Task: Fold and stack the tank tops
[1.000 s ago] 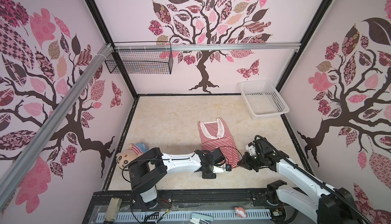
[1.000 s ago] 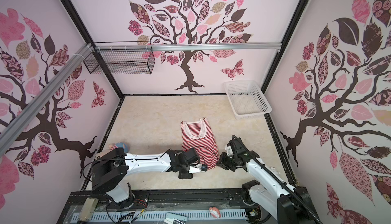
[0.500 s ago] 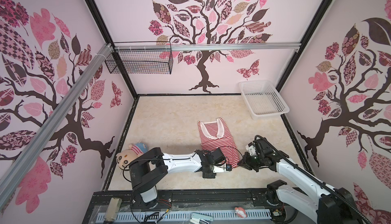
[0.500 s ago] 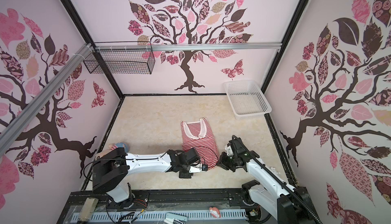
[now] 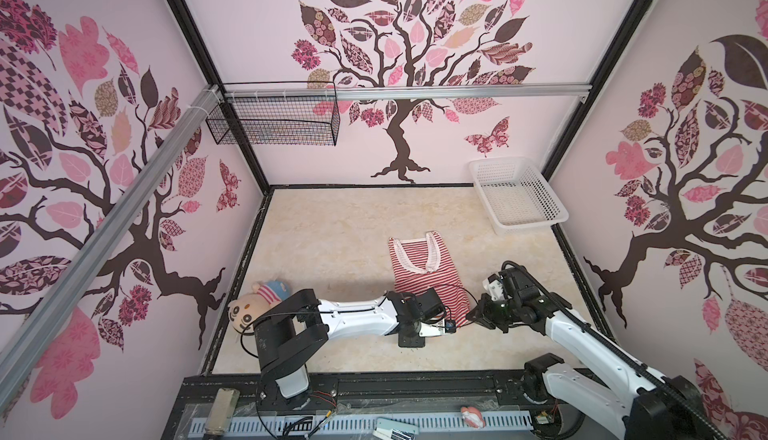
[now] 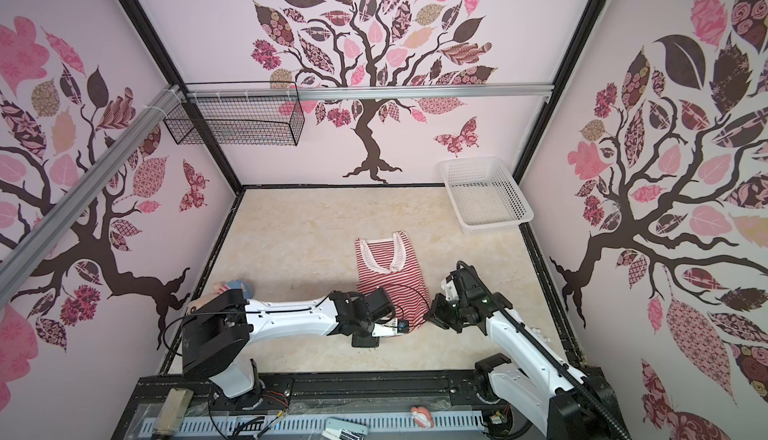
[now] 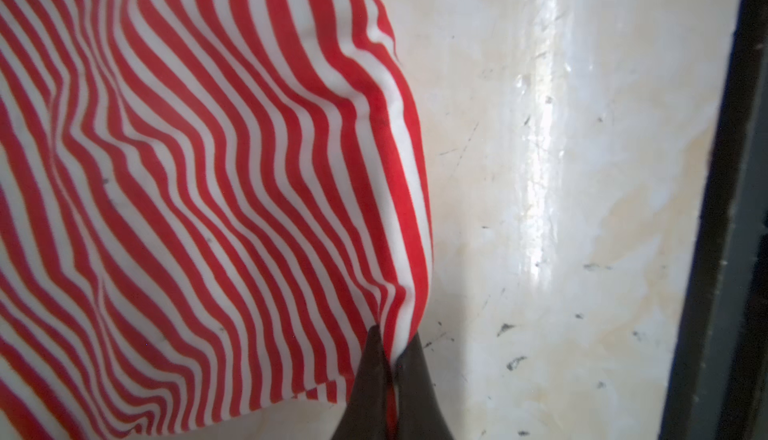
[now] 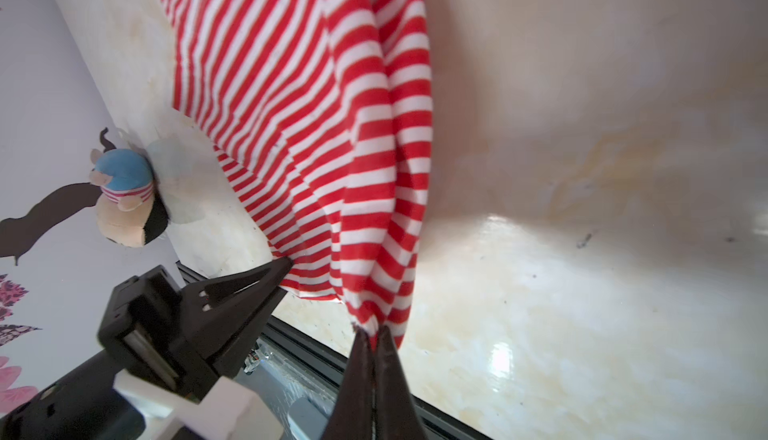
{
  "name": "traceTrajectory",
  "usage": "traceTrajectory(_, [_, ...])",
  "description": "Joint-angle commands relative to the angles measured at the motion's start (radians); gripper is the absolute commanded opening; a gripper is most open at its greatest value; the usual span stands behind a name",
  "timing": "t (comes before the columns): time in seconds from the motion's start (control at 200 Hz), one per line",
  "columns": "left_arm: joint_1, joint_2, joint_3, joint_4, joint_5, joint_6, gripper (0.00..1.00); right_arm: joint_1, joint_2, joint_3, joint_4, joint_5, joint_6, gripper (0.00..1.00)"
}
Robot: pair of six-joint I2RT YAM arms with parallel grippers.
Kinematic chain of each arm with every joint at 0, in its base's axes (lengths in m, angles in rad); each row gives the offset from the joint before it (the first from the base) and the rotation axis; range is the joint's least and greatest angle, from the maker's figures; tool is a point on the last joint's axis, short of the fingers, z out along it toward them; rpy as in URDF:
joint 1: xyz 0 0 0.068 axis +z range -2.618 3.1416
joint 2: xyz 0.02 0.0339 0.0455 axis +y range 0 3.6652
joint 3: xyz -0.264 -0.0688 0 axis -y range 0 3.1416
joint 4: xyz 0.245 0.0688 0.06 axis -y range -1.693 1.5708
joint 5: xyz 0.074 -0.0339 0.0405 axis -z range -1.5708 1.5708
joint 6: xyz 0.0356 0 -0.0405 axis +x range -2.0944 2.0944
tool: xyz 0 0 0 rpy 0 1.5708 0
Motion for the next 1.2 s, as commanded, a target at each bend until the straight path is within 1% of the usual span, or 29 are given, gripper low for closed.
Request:
traceTrajectory(0.0, [0.003, -0.078, 0.045, -0.069, 0.039, 0.005, 0.0, -0.002, -0.036, 0.082, -0.076, 0.013, 0.016, 0.0])
traceTrajectory(0.105, [0.003, -0.106, 0.079, -0.119, 0.053, -0.013, 0.0, -0.002, -0.068, 0.132, -0.107, 0.01, 0.05, 0.0])
traceTrajectory(0.26, [0.003, -0.16, 0.092, -0.146, 0.079, -0.018, 0.0, -0.002, -0.109, 0.202, -0.156, 0.016, 0.074, 0.0])
traceTrajectory(0.41, [0.011, -0.236, 0.105, -0.162, 0.072, -0.012, 0.0, -0.002, -0.103, 0.263, -0.16, 0.013, 0.082, 0.0])
traceTrajectory(0.48, [0.029, -0.257, 0.136, -0.186, 0.071, -0.007, 0.0, -0.002, -0.084, 0.303, -0.159, 0.021, 0.082, 0.0])
traceTrajectory(0.535, [0.055, -0.26, 0.177, -0.216, 0.085, -0.004, 0.0, -0.002, -0.062, 0.344, -0.164, 0.03, 0.08, 0.0])
traceTrajectory(0.65, [0.109, -0.27, 0.228, -0.221, 0.097, 0.007, 0.0, -0.002, -0.006, 0.426, -0.147, 0.041, 0.081, 0.0])
traceTrajectory(0.791, [0.178, -0.268, 0.248, -0.199, 0.108, 0.033, 0.0, -0.002, 0.076, 0.5, -0.116, 0.054, 0.068, 0.0])
traceTrajectory(0.896, [0.245, -0.236, 0.252, -0.183, 0.142, 0.047, 0.0, -0.004, 0.146, 0.524, -0.079, 0.031, 0.063, 0.0])
traceTrajectory(1.016, [0.326, -0.187, 0.272, -0.178, 0.196, 0.05, 0.0, -0.01, 0.217, 0.559, -0.041, 0.032, 0.048, 0.0])
traceTrajectory(1.126, [0.372, -0.152, 0.296, -0.178, 0.238, 0.052, 0.0, -0.028, 0.282, 0.579, 0.014, 0.003, 0.054, 0.0])
traceTrajectory(1.191, [0.38, -0.134, 0.311, -0.187, 0.253, 0.053, 0.0, -0.035, 0.319, 0.597, 0.029, -0.002, 0.056, 0.0])
